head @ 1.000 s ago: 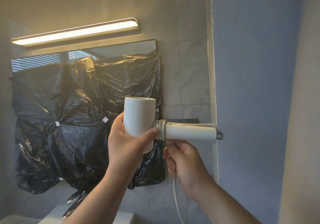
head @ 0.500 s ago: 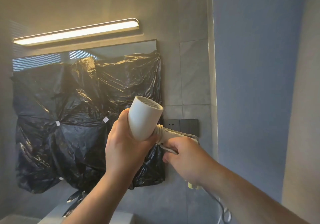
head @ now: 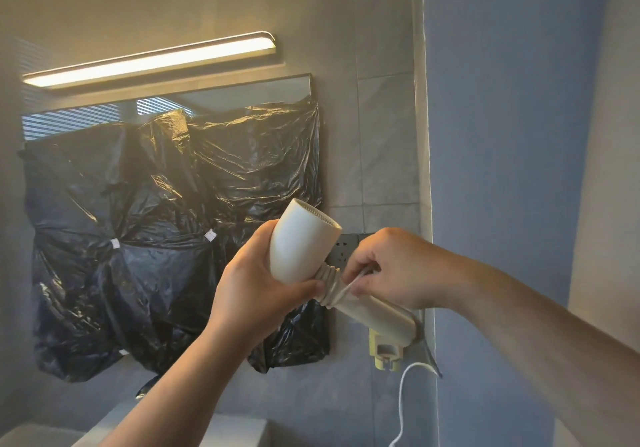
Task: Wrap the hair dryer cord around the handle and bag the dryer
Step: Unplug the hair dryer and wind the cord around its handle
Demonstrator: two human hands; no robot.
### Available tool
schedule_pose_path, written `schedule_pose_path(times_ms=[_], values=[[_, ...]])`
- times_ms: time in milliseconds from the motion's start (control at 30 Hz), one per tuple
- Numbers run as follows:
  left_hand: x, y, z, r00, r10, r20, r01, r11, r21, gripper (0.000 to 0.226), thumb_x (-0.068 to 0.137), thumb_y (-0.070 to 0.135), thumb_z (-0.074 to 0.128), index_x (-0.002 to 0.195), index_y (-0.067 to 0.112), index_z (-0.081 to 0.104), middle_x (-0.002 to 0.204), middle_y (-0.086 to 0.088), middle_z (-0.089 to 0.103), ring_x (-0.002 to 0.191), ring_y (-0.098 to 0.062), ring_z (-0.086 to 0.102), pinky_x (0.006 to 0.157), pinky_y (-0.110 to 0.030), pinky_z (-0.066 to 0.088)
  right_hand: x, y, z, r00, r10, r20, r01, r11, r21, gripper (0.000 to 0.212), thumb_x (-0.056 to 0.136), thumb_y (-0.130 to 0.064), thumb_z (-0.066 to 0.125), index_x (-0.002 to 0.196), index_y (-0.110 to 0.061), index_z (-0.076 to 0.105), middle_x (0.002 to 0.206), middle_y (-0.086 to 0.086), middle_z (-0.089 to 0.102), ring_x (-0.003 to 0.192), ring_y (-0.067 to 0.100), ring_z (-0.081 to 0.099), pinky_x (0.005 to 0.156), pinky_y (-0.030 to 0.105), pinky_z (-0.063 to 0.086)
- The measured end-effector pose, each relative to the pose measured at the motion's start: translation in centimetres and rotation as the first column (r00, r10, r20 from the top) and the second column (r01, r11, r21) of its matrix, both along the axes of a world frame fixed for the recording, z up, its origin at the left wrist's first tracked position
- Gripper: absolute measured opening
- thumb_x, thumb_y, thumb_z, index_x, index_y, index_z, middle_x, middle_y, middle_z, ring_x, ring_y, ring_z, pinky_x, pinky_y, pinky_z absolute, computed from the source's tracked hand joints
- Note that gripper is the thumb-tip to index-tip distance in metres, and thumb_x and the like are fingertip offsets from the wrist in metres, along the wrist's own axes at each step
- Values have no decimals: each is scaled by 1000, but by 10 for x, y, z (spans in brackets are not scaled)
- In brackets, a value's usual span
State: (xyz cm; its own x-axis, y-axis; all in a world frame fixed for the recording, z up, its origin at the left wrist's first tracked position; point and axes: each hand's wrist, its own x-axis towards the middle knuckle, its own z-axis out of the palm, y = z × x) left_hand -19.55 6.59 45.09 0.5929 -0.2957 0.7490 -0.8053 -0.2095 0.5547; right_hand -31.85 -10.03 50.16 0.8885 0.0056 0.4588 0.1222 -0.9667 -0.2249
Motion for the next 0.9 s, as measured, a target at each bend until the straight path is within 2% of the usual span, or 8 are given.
schedule_pose_path(times_ms=[133, 200, 367, 500, 567, 700, 800, 900], values=[[-5, 4, 7, 990, -136, -35, 135, 991, -6, 69, 52, 27, 93, 105, 53, 56, 92, 19, 64, 81, 1, 62, 52, -15, 51, 3, -4, -1, 994, 50, 100, -67, 981, 181, 7, 72, -26, 79, 72, -27, 73, 72, -11, 71, 74, 1, 66, 78, 28, 55], [-6, 5, 9, 983, -176, -51, 175, 984, -27, 74, 50, 31, 92, 114, 47, 59, 94, 13, 66, 82, -1, 63, 54, -12, 49, 4, -6, -2, 988, 62, 139, -97, 962, 257, 9, 69, -27, 82, 70, -28, 72, 70, -10, 72, 74, 3, 66, 79, 33, 56], [-5, 6, 7, 963, -262, -59, 253, 959, -128, 75, 43, 42, 88, 113, 47, 62, 95, 15, 69, 84, -6, 66, 62, -18, 53, 6, -9, -8, 976, 133, 169, -195, 883, 427, 8, 71, -26, 81, 71, -28, 73, 62, -13, 69, 63, 1, 60, 68, 28, 52], [-5, 7, 7, 930, -357, -88, 332, 919, -214, 81, 43, 45, 89, 120, 40, 63, 103, 3, 72, 96, -24, 69, 79, -50, 59, -1, -10, -7, 940, 281, 194, -341, 735, 586, 9, 79, -10, 74, 73, -17, 71, 59, -10, 67, 58, 5, 59, 57, 20, 49], [-6, 9, 9, 914, -393, -99, 364, 903, -227, 84, 44, 45, 90, 123, 34, 63, 104, -3, 72, 97, -30, 68, 80, -59, 57, -4, -11, -5, 919, 340, 200, -386, 671, 633, 10, 80, -6, 71, 74, -14, 70, 63, -8, 68, 59, 6, 61, 57, 18, 50], [-9, 10, 10, 890, -440, -116, 403, 881, -249, 80, 45, 44, 89, 120, 31, 65, 101, -5, 73, 94, -31, 69, 76, -60, 58, -2, -13, -6, 888, 391, 240, -438, 563, 701, 2, 70, -14, 73, 70, -16, 72, 69, -3, 70, 62, 8, 64, 59, 19, 52], [-10, 8, 9, 878, -462, -124, 417, 867, -272, 74, 43, 41, 89, 114, 39, 68, 101, -1, 73, 93, -25, 70, 76, -51, 60, 2, -15, -10, 877, 411, 250, -448, 511, 733, 8, 60, -28, 79, 65, -23, 75, 72, -4, 69, 70, 16, 63, 64, 24, 51], [-12, 6, 9, 869, -478, -125, 430, 857, -284, 78, 43, 39, 89, 118, 35, 67, 103, 1, 73, 94, -24, 70, 76, -46, 60, 5, -19, -14, 854, 456, 249, -463, 451, 763, 12, 62, -21, 87, 65, -24, 76, 69, -5, 70, 65, 10, 64, 61, 21, 52]])
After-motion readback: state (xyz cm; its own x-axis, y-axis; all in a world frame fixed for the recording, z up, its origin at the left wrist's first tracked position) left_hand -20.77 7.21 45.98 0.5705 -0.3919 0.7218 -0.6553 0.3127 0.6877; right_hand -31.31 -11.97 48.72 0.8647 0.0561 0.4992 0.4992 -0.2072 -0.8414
